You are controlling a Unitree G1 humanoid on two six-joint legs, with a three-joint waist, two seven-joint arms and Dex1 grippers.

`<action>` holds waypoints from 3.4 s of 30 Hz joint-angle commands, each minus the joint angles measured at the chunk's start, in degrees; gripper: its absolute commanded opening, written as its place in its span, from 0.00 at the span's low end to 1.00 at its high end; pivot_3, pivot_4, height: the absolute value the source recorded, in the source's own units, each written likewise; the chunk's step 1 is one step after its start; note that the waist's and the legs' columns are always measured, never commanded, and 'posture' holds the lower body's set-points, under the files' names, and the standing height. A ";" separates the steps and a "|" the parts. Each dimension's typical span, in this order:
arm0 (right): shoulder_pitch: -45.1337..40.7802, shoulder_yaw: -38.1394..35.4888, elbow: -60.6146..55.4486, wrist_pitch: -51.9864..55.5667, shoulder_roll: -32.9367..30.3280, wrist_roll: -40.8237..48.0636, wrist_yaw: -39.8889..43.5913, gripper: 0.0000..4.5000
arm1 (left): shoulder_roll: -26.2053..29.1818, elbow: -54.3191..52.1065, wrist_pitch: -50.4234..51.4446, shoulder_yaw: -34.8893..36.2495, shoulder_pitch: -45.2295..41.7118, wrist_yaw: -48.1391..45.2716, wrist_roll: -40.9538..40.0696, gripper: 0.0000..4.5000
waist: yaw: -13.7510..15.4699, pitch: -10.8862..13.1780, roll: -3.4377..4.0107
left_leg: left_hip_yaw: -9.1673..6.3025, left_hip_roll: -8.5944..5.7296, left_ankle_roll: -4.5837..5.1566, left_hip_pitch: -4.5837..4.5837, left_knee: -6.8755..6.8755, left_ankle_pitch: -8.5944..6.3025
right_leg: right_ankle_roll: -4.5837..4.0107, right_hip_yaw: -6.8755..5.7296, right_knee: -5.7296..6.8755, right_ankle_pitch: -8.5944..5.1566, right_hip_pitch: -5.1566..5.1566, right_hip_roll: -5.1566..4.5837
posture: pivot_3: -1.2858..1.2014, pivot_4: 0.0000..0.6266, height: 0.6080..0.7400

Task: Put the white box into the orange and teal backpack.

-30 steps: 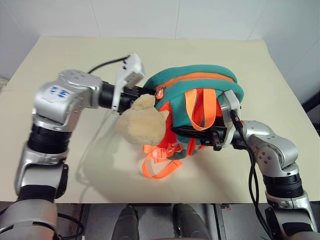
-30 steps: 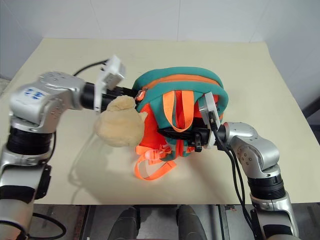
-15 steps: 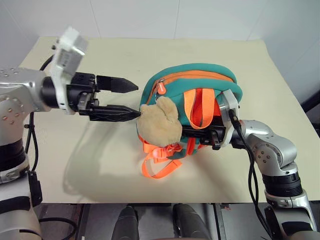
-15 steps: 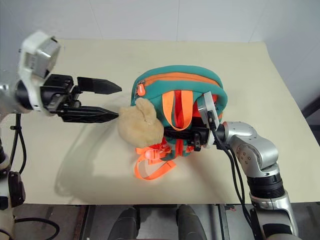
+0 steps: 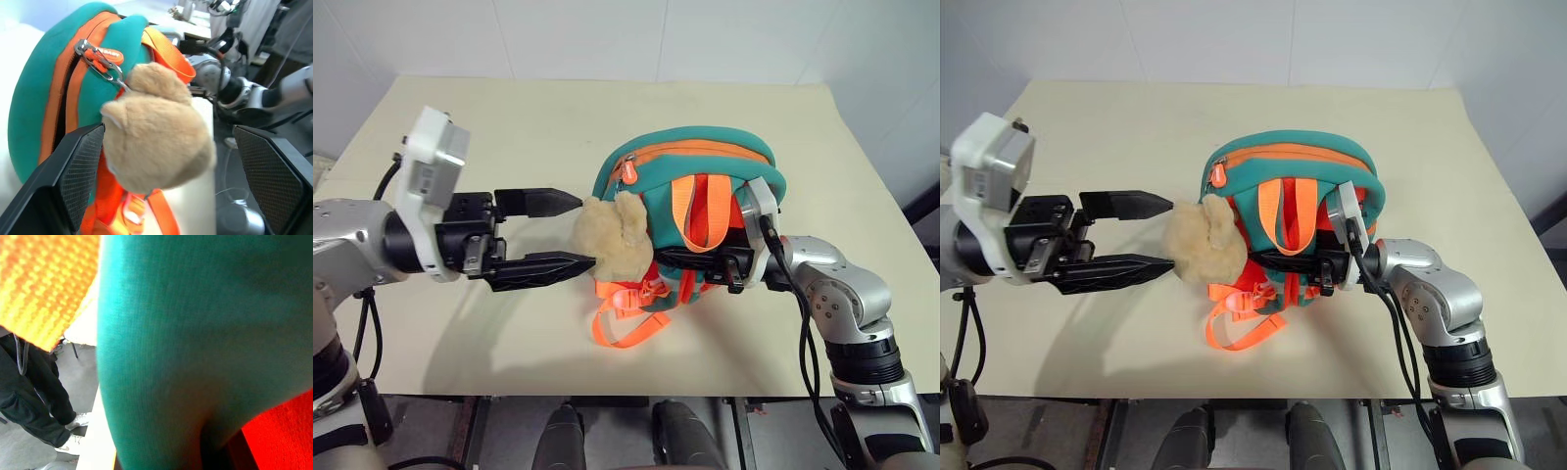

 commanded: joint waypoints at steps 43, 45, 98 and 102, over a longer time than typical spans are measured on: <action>5.60 -2.15 -6.00 -1.64 1.47 3.28 -3.73 0.00 | 26.11 25.15 -13.18 -14.16 -2.24 -29.10 15.03 0.47 | -0.28 0.03 0.05 | 0.14 0.03 -0.07 0.06 -1.08 -0.03 | -0.22 0.00 -0.45 -0.24 -0.27 -0.01 | 0.52 0.24 1.00; 5.67 -2.13 -6.11 -1.68 1.39 3.41 -3.96 0.00 | 26.36 27.22 -14.80 -16.90 -2.38 -32.16 17.50 0.47 | -0.27 0.03 0.05 | 0.14 0.03 -0.07 0.06 -1.10 -0.03 | -0.24 -0.01 -0.45 -0.26 -0.29 0.00 | 0.52 0.24 1.00; 12.47 -16.76 -3.02 -0.29 -23.45 0.19 2.02 0.99 | 1.15 36.67 -43.99 -2.18 11.13 -31.36 33.20 1.00 | 1.21 0.03 0.05 | 0.13 0.04 -0.01 0.05 -0.91 -0.05 | -0.20 -0.05 -0.35 -0.29 -0.20 -0.05 | 0.52 0.24 1.00; 12.95 -19.23 3.59 -4.61 -27.90 -3.37 5.47 0.99 | 2.84 42.00 -46.85 1.59 11.67 -36.66 31.03 1.00 | 1.28 0.03 0.05 | 0.16 0.03 0.00 0.07 -0.84 -0.06 | -0.20 -0.04 -0.37 -0.28 -0.17 -0.05 | 0.52 0.24 1.00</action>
